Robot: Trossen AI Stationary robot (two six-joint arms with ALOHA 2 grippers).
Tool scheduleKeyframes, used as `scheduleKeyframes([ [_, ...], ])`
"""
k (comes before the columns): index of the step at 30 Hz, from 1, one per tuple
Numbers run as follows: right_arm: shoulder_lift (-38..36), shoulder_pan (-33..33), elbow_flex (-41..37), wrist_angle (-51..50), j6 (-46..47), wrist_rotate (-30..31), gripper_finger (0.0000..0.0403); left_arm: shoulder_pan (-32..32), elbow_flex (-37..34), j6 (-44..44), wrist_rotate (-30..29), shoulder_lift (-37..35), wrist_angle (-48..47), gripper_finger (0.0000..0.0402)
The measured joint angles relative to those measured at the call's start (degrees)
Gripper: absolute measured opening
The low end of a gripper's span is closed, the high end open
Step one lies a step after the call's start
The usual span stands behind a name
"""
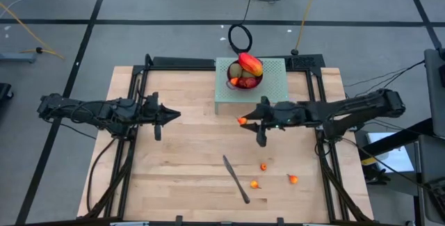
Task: Pick & Place Fruit
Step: Put the orange pear into the violet strainer bowl on the shelf
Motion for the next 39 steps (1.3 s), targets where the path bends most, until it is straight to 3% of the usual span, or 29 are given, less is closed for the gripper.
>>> scheduleKeyframes([
  [12,-2.61,-7.9,0.0,19.2,-14.1,-0.04,0.013,0.0,0.0,-1.33,-0.04,0.0,0.7,0.0021],
  [24,-2.56,-19.76,0.0,20.56,-14.68,1.46,0.013,0.0,0.0,-2.65,-1.05,0.0,0.7,0.0021],
  [39,-2.56,-22.47,0.0,20.32,-13.51,1.22,0.013,0.0,0.0,-3.08,-2.03,0.0,0.7,0.0021],
])
